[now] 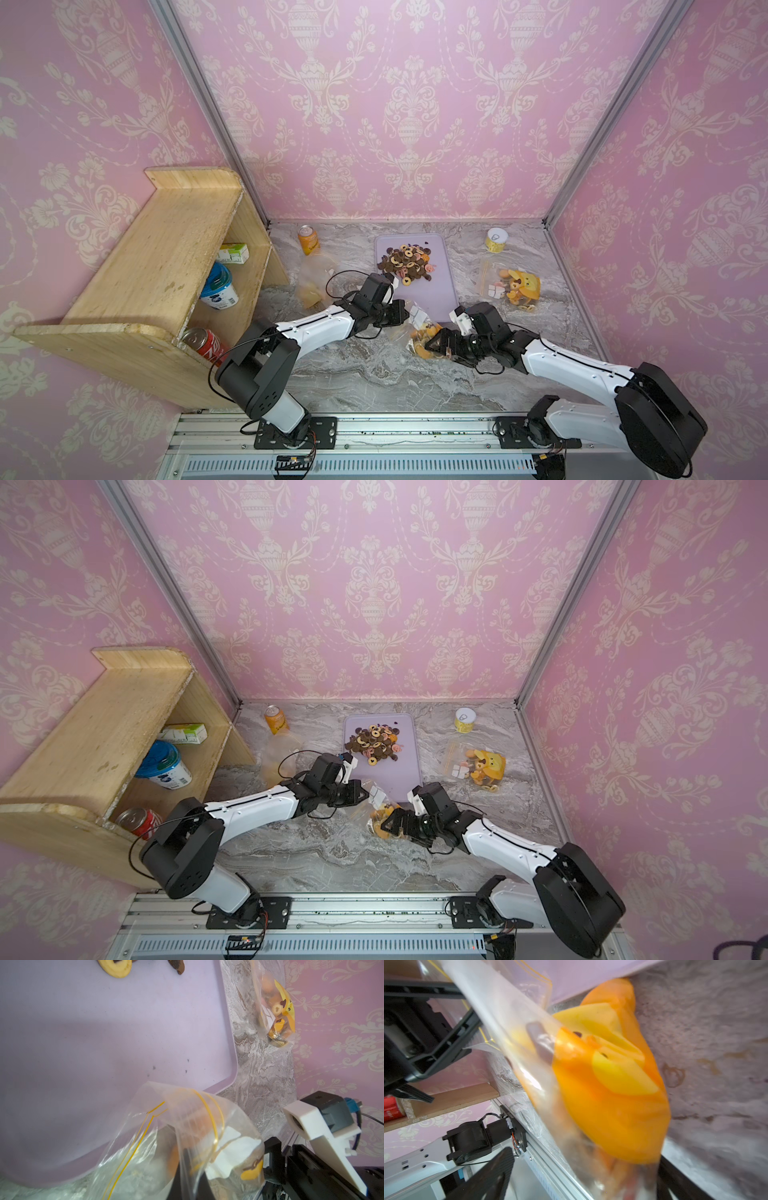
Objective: Pour cookies out of the ziploc bag
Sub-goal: 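Pour the cookies out of the ziploc bag onto the tray.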
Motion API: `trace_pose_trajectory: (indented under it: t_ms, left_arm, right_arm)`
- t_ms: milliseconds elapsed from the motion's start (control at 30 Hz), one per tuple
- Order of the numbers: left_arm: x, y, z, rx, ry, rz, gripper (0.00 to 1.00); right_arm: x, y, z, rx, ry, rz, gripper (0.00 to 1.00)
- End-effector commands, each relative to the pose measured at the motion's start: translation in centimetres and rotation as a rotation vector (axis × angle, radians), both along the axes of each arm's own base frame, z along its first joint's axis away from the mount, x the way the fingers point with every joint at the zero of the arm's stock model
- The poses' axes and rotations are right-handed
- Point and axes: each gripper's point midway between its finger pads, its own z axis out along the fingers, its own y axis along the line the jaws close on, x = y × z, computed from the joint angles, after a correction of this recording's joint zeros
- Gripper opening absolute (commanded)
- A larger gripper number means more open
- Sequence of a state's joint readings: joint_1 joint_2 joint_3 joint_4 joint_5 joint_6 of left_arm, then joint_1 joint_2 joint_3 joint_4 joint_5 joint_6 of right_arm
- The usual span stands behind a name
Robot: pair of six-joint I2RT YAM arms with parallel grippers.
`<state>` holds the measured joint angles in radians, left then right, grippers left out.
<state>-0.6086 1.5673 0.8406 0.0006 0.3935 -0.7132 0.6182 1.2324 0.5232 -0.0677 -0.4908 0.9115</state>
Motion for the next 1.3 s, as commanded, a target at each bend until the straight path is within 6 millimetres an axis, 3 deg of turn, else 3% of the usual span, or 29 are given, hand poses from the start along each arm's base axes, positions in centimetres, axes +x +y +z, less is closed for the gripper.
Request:
trace_pose_trajectory:
  t_ms: [0,100,200,467,600,733,1000,1267]
  left_arm:
    - [0.5,0.4,1.2,-0.046,0.004,0.019,0.0]
    - [0.6,0.9,1.4,-0.063,0.01,0.027,0.0]
    - [0.6,1.3,1.6,-0.083,0.012,0.034,0.0]
    - [0.2,1.9,2.2,-0.112,0.02,0.038,0.0]
    - [-0.1,2.3,2.2,-0.108,0.022,0.041,0.0]
    - [-0.4,2.4,2.1,-0.107,0.031,0.037,0.0]
    - [-0.8,2.7,1.6,-0.111,0.039,0.045,0.0]
    - [-0.7,2.5,1.6,-0.122,0.042,0.047,0.0]
  right_arm:
    - [2.0,2.6,3.2,0.051,-0.057,0.009,0.98]
    - [2.8,4.5,4.8,0.065,-0.075,0.039,0.97]
    - [3.4,4.9,5.5,0.043,-0.083,0.031,0.97]
    - [2.8,2.8,3.2,-0.091,-0.047,0.015,0.91]
    - [1.5,1.1,2.5,-0.136,-0.032,-0.003,0.9]
    - [-0.4,0.9,1.7,-0.102,-0.007,0.001,0.89]
    - [-1.9,4.1,-0.2,-0.016,-0.027,-0.007,0.89]
    - [-1.0,7.6,-1.4,0.044,-0.041,-0.057,0.83]
